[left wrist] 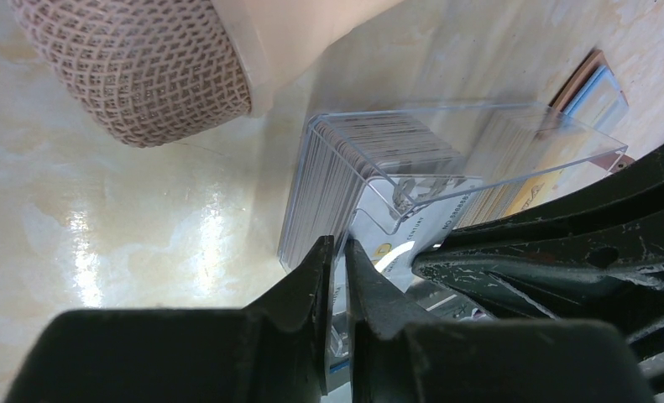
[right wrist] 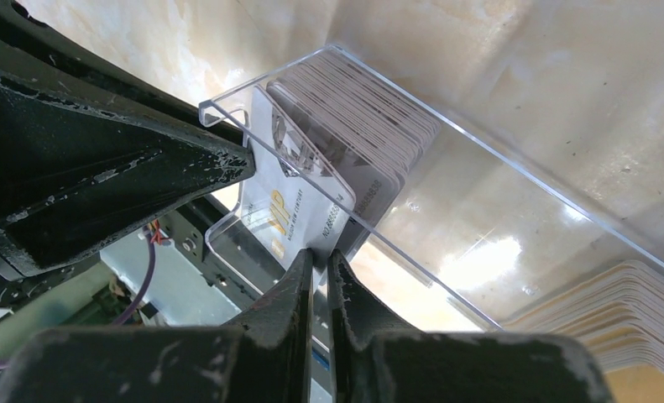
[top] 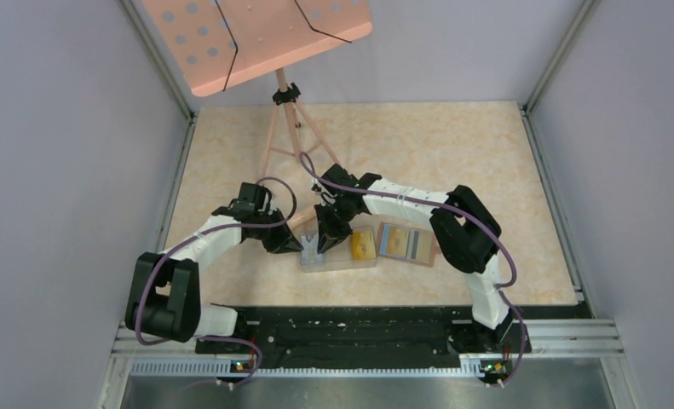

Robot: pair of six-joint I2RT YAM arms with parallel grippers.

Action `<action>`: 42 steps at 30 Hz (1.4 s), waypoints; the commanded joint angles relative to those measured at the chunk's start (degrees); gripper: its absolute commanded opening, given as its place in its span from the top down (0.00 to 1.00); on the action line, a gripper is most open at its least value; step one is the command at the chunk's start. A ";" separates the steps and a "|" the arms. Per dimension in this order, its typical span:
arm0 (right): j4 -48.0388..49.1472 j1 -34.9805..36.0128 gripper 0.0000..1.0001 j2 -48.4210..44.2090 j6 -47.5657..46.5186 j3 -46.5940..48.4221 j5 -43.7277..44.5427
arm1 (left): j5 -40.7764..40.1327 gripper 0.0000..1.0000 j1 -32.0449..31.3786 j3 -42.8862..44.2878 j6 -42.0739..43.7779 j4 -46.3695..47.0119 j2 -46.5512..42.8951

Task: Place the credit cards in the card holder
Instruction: Pick up the credit card from the storage box.

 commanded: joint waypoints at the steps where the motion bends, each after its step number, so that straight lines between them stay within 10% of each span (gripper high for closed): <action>1: 1.18 1.24 1.00 0.02 -0.82 2.21 -0.74 | 2.91 0.87 -1.20 -1.09 -0.63 0.71 -0.68; 42: 11.19 -4.55 1.00 -14.32 2.89 -6.52 -5.89 | 1.53 0.54 -1.09 2.69 0.36 2.12 -18.36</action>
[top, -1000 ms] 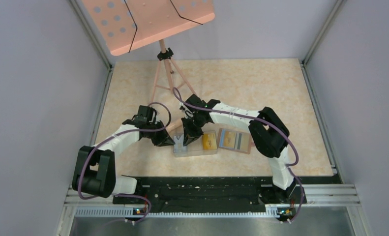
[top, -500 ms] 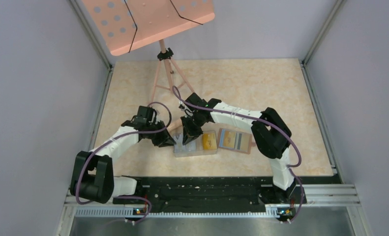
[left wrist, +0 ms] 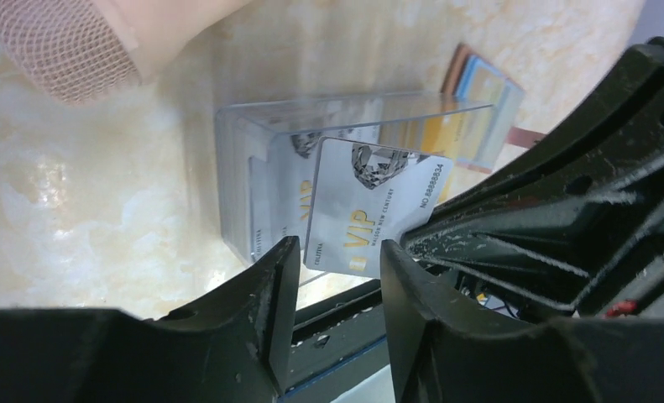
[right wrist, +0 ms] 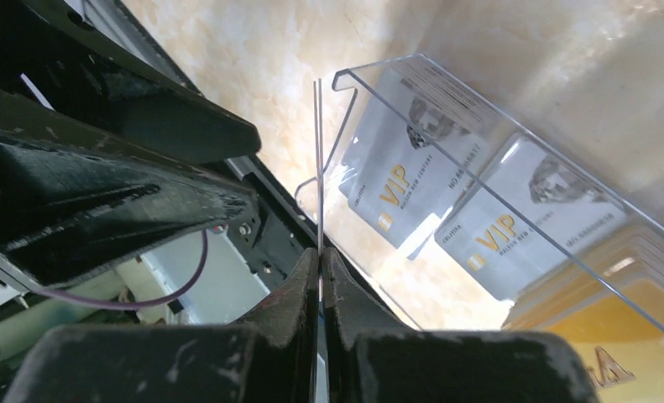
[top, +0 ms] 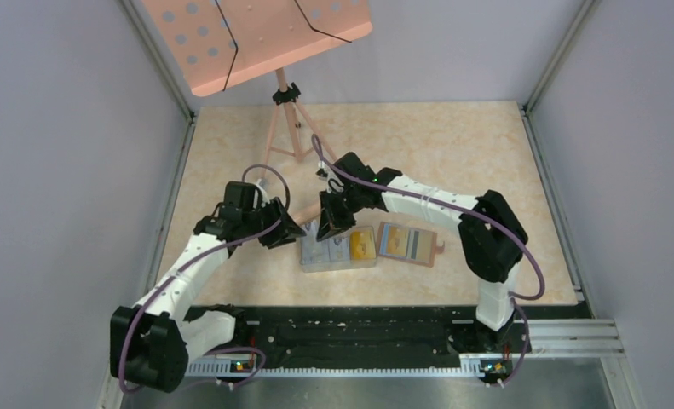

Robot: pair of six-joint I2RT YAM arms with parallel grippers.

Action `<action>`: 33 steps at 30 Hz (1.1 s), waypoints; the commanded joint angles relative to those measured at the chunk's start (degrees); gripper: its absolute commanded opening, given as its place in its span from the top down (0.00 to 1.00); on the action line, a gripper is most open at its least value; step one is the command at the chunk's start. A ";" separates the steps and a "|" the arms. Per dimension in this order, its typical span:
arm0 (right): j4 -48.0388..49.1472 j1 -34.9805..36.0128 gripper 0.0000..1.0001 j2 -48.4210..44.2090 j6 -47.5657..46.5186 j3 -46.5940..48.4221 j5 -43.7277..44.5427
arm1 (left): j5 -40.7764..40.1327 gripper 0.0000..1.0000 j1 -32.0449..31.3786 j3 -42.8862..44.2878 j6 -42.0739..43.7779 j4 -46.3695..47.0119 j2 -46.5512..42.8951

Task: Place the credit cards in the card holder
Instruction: Pick up the credit card from the storage box.

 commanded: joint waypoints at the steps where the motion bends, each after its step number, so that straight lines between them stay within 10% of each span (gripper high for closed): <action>1: 7.76 -3.83 1.00 -7.16 3.48 -4.63 -4.66 | 3.85 0.53 -0.15 1.74 -0.07 5.78 -3.89; 12: 26.03 -9.99 1.00 -16.82 14.48 -18.29 -17.98 | 21.66 0.52 -0.15 -3.16 -7.44 24.75 -0.39; 20: 29.80 -10.13 1.00 -18.81 17.29 -20.27 -19.65 | 23.00 0.55 -0.15 -1.47 -5.34 22.15 2.58; 28: 26.53 -10.09 1.00 -17.79 15.57 -20.48 -18.01 | 23.34 0.99 -0.24 -1.45 -5.94 22.55 3.00; 33: 26.07 -10.15 0.76 -17.38 14.52 -20.60 -17.02 | 22.86 1.00 -0.62 -0.72 -4.62 20.75 3.02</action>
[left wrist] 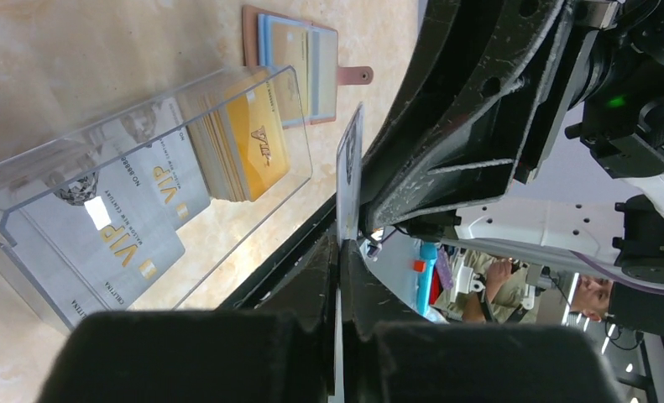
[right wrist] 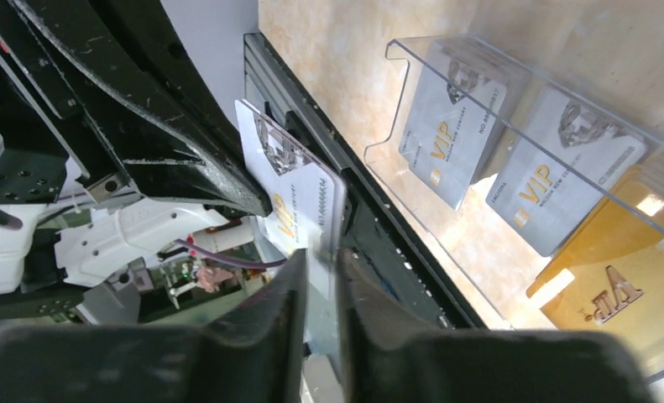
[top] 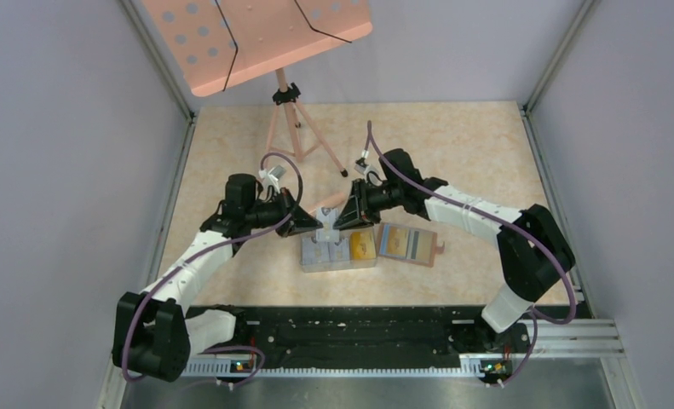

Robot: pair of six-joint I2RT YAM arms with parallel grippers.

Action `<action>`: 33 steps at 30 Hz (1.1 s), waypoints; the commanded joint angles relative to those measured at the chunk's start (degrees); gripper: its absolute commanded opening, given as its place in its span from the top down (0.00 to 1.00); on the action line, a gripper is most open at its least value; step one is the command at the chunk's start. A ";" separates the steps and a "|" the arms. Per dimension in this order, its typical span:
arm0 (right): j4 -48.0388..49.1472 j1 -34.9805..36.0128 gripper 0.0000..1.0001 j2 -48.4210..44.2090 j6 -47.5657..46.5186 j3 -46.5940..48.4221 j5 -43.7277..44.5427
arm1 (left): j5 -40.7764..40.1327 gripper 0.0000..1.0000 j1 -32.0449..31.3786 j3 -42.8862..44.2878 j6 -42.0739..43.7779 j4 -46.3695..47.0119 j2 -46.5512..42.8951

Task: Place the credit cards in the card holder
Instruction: Pick up the credit card from the storage box.

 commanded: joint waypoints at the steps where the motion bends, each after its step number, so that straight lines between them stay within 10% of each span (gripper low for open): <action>1: 3.72 0.90 0.70 -1.56 -0.53 1.47 -1.07 | -1.43 1.00 -0.84 2.02 2.59 -1.71 0.62; 9: 1.04 0.48 0.49 -2.47 -1.66 2.63 3.88 | -2.79 1.00 -1.03 2.39 4.02 -4.29 0.02; 33: 14.82 -0.30 0.53 -2.63 7.74 -4.66 1.63 | -0.41 1.00 -1.11 -0.26 1.06 1.19 -2.36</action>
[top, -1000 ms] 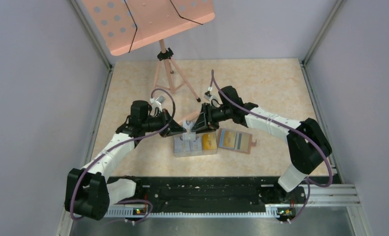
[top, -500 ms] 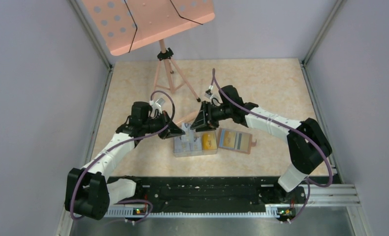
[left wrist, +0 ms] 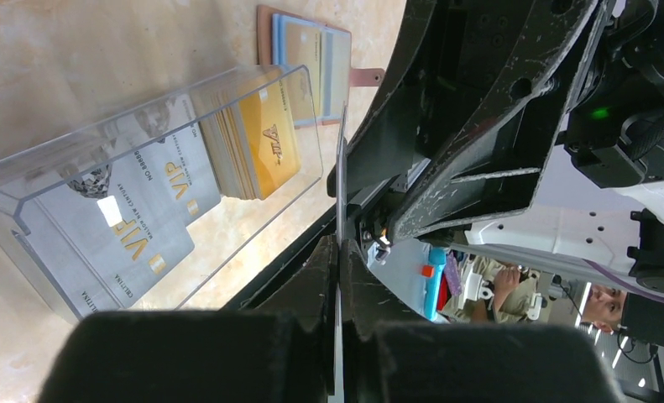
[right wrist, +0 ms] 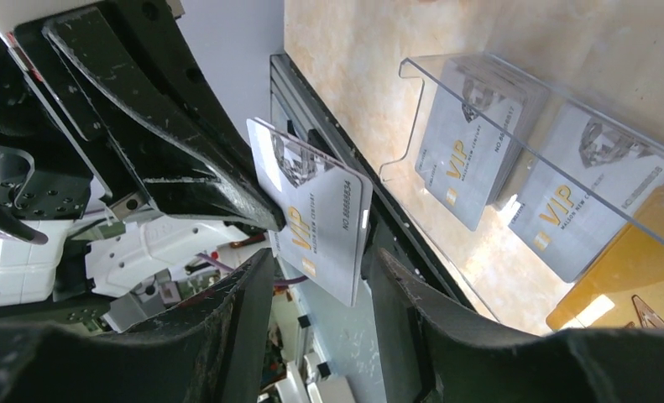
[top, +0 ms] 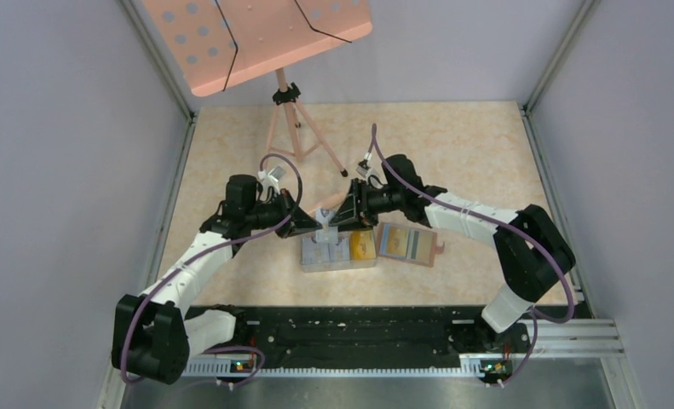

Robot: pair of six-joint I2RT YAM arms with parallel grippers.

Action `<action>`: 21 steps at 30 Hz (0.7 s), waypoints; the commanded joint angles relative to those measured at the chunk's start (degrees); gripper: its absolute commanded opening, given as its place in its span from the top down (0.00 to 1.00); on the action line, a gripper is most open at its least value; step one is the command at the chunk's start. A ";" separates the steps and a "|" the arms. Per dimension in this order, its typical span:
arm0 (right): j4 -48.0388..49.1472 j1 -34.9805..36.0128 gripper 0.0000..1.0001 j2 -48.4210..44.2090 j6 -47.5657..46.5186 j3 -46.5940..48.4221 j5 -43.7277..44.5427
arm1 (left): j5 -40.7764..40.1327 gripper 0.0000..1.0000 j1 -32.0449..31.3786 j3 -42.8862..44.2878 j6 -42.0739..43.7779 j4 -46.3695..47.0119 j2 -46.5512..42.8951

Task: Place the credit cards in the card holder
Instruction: Pick up the credit card from the storage box.

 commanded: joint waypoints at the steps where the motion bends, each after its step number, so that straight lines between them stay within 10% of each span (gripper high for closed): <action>1: 3.78 -0.53 0.53 -2.93 0.74 0.54 1.85 | 1.93 1.00 -0.24 -0.47 0.72 2.44 -1.63; 21: 10.01 -2.94 0.54 -2.42 3.88 -1.45 0.73 | 2.38 1.00 -1.03 -0.71 2.23 0.32 -1.86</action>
